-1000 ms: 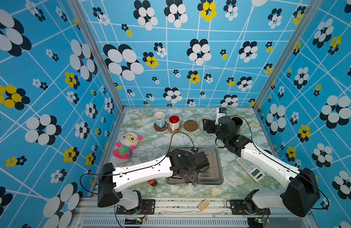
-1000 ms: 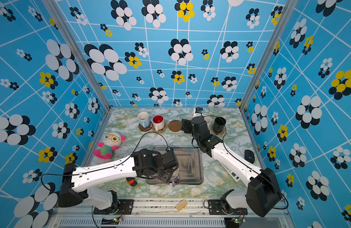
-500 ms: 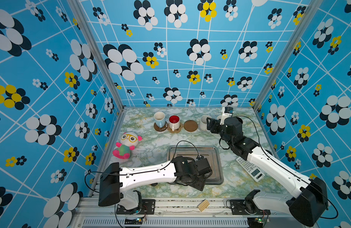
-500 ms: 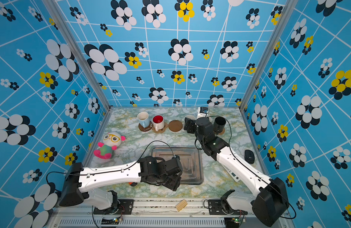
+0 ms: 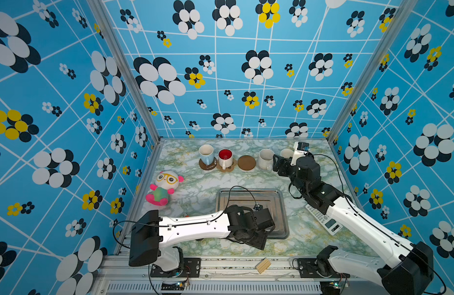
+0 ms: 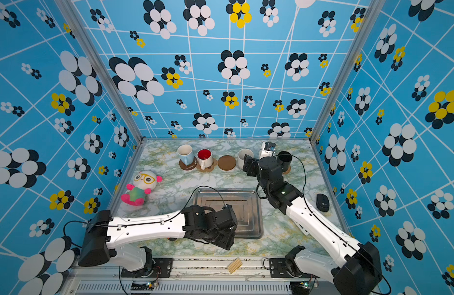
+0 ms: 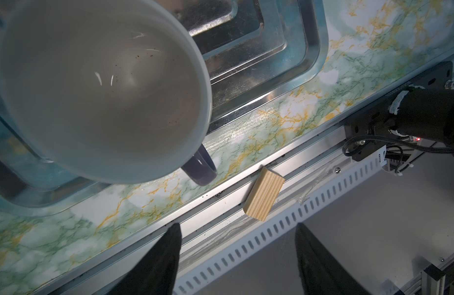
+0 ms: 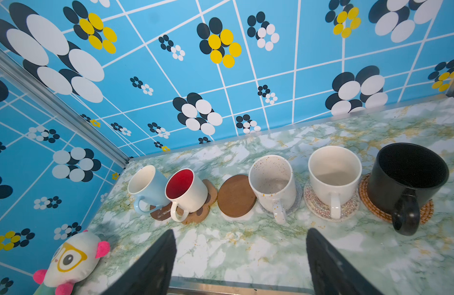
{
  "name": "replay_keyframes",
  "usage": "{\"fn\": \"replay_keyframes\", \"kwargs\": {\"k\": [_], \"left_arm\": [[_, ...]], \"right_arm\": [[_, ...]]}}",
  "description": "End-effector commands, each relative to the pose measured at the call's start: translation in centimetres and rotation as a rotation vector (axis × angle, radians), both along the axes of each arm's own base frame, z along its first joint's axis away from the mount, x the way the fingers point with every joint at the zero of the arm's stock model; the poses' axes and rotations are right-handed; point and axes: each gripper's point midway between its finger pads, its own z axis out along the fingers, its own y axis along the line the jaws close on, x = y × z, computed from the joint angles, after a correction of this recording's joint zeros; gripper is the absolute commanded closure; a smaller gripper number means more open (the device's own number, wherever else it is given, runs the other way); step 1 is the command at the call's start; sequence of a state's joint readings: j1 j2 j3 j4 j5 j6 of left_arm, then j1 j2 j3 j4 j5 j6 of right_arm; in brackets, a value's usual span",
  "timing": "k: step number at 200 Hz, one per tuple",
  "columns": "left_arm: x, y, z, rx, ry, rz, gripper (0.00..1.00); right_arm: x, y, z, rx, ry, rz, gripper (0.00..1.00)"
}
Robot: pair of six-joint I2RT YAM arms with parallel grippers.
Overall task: Place cups on coasters
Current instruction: Pick up the cup from the tray.
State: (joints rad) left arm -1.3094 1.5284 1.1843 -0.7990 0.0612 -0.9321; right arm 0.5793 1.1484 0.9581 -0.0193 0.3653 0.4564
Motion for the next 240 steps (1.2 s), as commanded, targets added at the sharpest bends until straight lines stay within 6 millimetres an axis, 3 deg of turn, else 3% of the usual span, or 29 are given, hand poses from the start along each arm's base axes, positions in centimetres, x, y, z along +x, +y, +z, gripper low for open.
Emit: {"fn": "replay_keyframes", "kwargs": {"k": [1, 59, 130, 187, 240], "left_arm": [[-0.4, 0.3, -1.4, 0.039, 0.032, 0.022, 0.28], [1.8, 2.8, -3.4, 0.141, 0.000, 0.160, 0.30], [3.9, 3.0, -4.8, 0.157, -0.014, 0.207, 0.42], [5.0, 5.0, -5.2, 0.256, -0.063, 0.243, 0.51], [5.3, 4.1, -5.5, 0.268, -0.089, 0.193, 0.55]], "right_arm": [[0.2, -0.4, -0.6, -0.025, 0.011, -0.017, 0.18], [0.1, -0.6, -0.7, -0.028, 0.010, -0.021, 0.18], [0.1, -0.7, -0.8, -0.035, 0.012, -0.024, 0.17], [0.2, -0.7, -0.9, -0.039, 0.014, -0.023, 0.17], [0.3, -0.7, -1.0, -0.037, 0.015, -0.022, 0.16]]}}
